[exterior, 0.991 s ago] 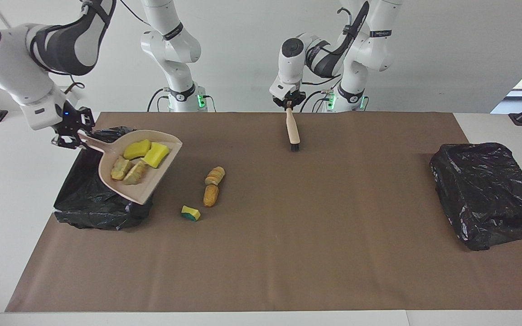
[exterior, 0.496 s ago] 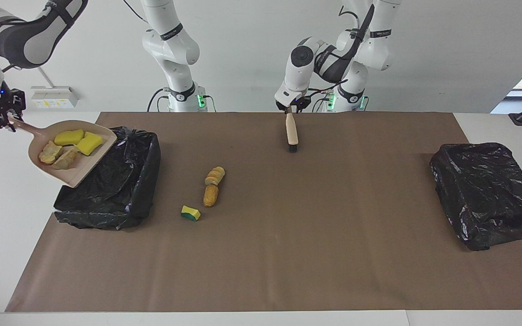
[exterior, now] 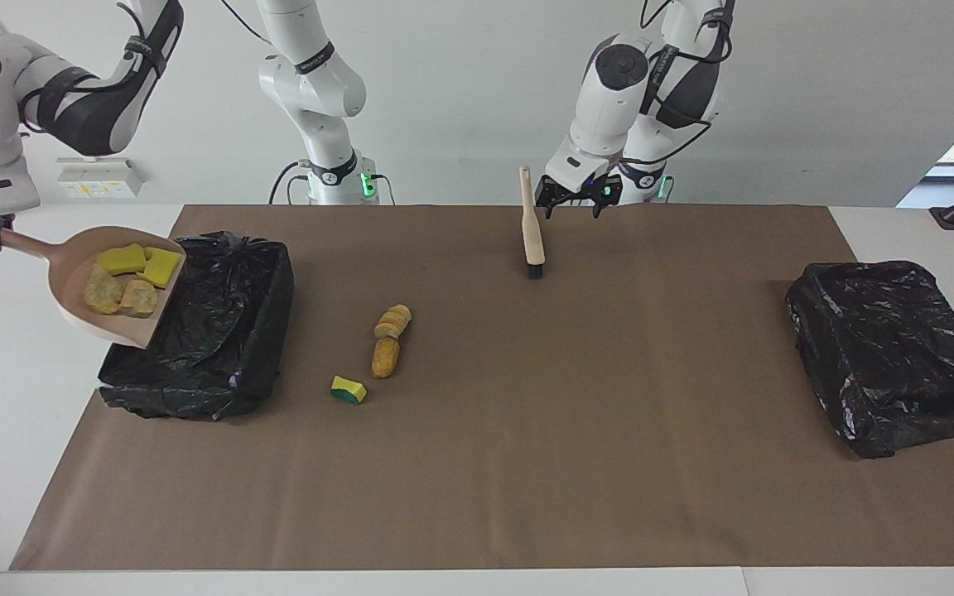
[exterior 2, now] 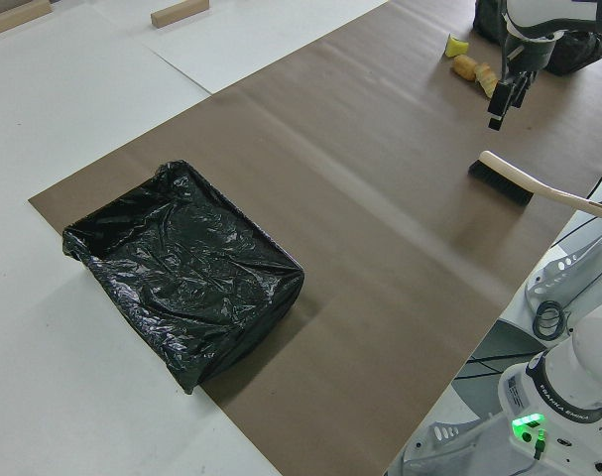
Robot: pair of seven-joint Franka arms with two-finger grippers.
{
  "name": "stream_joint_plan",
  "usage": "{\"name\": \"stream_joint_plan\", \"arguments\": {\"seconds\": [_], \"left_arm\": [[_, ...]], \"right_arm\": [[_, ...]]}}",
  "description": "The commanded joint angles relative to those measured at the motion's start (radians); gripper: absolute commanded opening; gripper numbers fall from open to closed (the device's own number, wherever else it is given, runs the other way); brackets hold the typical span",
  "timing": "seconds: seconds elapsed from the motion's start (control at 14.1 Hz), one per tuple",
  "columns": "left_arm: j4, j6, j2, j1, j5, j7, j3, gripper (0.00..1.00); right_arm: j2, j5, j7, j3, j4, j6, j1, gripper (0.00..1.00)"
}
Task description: Sweep and dump trash in bin
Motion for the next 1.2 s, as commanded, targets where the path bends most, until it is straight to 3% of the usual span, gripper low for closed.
{"name": "stream_joint_plan", "arguments": {"seconds": [0.0, 0.21, 0.5, 0.78, 1.13], "left_arm": [[0.135, -0.08, 0.038, 0.09, 0.063, 0.098, -0.01, 1.0], [0.384, -0.291, 0.12, 0.193, 0.08, 0.256, -0.009, 1.0], [0.568, -0.468, 0.127, 0.277, 0.07, 0.382, -0.004, 1.0], [0.749, -0.587, 0.23, 0.337, 0.078, 0.455, 0.0, 1.0], [0.766, -0.58, 0.227, 0.353, 0.08, 0.492, 0.002, 1.0]], "right_arm": [[-0.012, -0.058, -0.019, 0.002, -0.039, 0.048, -0.008, 0.0], [-0.007, -0.095, -0.019, 0.008, -0.035, 0.051, -0.008, 0.0], [-0.001, -0.142, -0.021, 0.008, -0.019, 0.05, 0.012, 0.0], [-0.012, -0.178, -0.045, 0.011, 0.014, 0.035, 0.015, 0.0], [-0.07, -0.266, -0.067, 0.084, 0.042, -0.019, 0.016, 0.0]]}}
